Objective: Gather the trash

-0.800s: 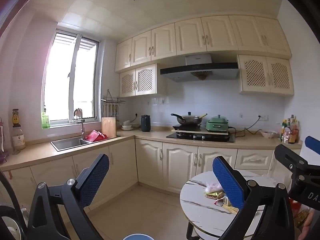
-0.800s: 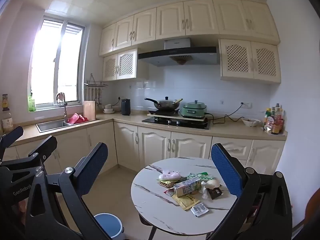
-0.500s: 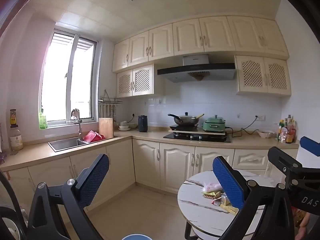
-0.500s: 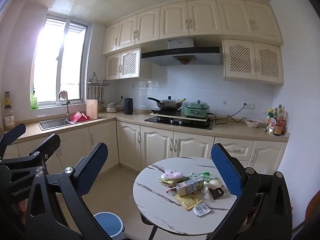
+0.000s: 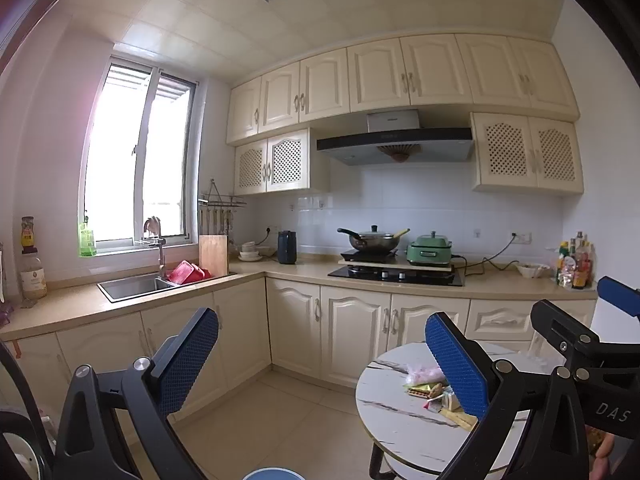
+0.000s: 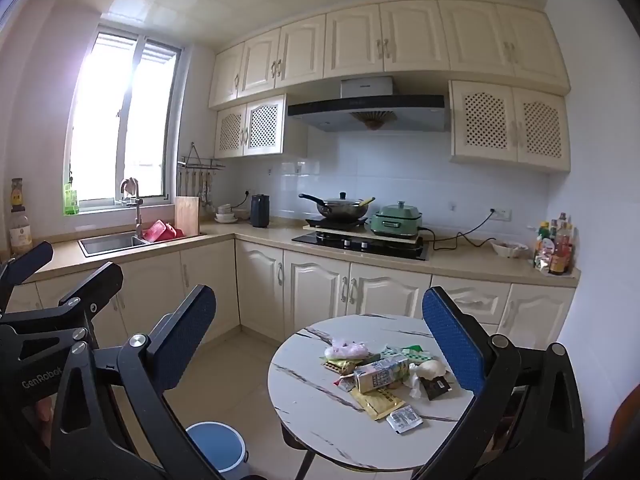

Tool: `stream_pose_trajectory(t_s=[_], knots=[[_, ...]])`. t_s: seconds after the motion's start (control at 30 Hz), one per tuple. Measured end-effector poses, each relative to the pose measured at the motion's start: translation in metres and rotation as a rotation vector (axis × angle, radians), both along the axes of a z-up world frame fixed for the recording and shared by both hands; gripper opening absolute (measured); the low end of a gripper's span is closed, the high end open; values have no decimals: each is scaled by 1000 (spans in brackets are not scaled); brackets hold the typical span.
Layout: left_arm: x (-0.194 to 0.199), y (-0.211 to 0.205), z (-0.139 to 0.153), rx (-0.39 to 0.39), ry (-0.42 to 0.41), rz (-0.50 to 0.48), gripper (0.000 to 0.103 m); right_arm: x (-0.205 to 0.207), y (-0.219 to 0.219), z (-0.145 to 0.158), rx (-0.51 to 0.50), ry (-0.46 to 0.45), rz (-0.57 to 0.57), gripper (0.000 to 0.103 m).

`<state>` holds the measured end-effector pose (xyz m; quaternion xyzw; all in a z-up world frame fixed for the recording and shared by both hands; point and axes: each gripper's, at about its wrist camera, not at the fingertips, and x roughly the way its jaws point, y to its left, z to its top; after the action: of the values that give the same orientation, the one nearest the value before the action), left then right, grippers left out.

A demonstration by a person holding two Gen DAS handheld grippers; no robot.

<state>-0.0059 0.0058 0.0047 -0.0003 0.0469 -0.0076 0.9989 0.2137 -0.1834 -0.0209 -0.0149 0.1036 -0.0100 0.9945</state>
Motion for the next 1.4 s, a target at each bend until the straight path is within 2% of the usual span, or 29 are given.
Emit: stream_pose_trajectory(t_s=[1.4], knots=[[1, -3, -6, 2, -16, 16, 102, -3, 3, 4, 1, -23, 19, 103]])
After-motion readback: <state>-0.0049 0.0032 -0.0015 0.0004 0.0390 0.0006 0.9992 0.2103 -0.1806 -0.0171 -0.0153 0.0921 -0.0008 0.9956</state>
